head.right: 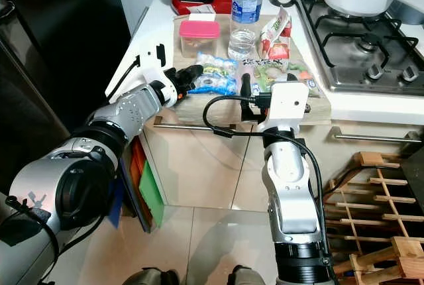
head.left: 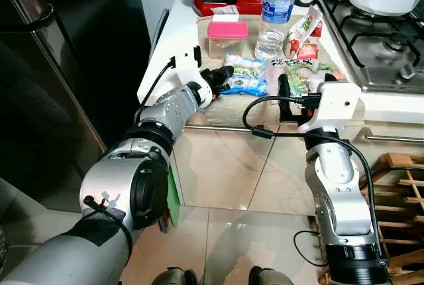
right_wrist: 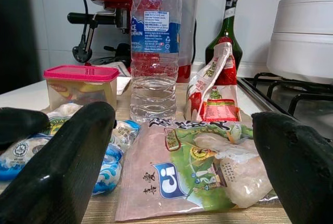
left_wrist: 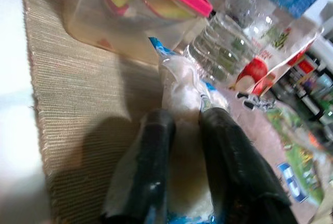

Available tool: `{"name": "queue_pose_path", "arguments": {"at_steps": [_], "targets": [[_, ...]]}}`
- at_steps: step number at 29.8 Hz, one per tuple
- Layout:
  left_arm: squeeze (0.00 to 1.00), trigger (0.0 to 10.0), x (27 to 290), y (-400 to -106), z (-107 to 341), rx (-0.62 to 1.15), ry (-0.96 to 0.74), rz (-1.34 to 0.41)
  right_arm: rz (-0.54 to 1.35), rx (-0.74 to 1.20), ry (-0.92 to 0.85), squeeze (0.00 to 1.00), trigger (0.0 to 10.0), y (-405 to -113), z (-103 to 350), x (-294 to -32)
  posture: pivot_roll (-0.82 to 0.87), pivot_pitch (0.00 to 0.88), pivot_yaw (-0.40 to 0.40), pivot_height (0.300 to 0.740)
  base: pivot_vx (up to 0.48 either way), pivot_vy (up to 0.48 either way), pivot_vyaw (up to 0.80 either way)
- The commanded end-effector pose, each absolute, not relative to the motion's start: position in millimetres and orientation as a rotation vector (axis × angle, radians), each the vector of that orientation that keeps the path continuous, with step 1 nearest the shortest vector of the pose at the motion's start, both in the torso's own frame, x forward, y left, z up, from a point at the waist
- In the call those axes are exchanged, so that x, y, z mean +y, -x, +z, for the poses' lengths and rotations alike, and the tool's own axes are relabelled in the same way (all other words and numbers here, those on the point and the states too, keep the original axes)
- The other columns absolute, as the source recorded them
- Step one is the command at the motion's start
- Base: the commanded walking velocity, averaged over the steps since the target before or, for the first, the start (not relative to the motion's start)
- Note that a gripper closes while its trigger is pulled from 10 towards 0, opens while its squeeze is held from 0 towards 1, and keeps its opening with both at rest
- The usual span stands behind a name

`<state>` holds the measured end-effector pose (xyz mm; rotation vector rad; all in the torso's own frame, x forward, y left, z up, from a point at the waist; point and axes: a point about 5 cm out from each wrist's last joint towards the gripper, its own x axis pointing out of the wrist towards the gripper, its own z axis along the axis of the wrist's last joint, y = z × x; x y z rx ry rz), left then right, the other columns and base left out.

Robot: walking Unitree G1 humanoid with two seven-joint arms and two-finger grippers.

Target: Restocking fridge

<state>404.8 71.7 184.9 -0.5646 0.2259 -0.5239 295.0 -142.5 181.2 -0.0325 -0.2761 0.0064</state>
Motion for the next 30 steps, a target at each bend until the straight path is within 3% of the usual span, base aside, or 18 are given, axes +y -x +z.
{"name": "queue_pose_path", "arguments": {"at_steps": [1, 7, 8, 9, 10, 11, 30], "targets": [[0.00, 0.0, 71, -406, 194, 0.201, 0.589, -0.555, 0.011, -0.288, 0.033, 0.00, 10.0, -296, 183, -142, -0.16, 0.050, 0.067, 0.740, 0.000, 0.000, 0.00], [0.00, 0.0, 71, -406, 192, 0.204, 0.517, -0.564, 0.009, -0.290, 0.034, 0.00, 10.0, -297, 183, -142, -0.16, 0.041, 0.068, 0.740, 0.000, 0.000, 0.00], [0.00, 6.3, 71, -406, 190, 0.210, 0.493, -0.557, 0.010, -0.290, 0.034, 0.00, 10.0, -297, 183, -142, -0.16, 0.041, 0.068, 0.740, 0.000, 0.000, 0.00], [0.00, 6.3, 71, -406, 190, 0.210, 0.493, -0.557, 0.010, -0.290, 0.034, 0.00, 10.0, -297, 183, -142, -0.16, 0.041, 0.068, 0.740, 0.000, 0.000, 0.00], [0.80, 10.0, 74, -406, 187, 0.222, 0.484, -0.535, 0.010, -0.289, 0.034, 0.00, 10.0, -297, 183, -142, -0.16, 0.039, 0.070, 0.740, 0.000, 0.000, 0.00], [1.00, 10.0, 75, -406, 186, 0.226, 0.482, -0.530, 0.010, -0.289, 0.034, 0.00, 10.0, -297, 183, -142, -0.16, 0.039, 0.070, 0.740, 0.000, 0.000, 0.00], [1.00, 10.0, 75, -407, 191, 0.202, 0.481, -0.520, 0.006, -0.289, 0.038, 0.00, 10.0, -295, 181, -143, -0.18, 0.014, 0.079, 0.740, 0.000, 0.000, 0.00]]}}
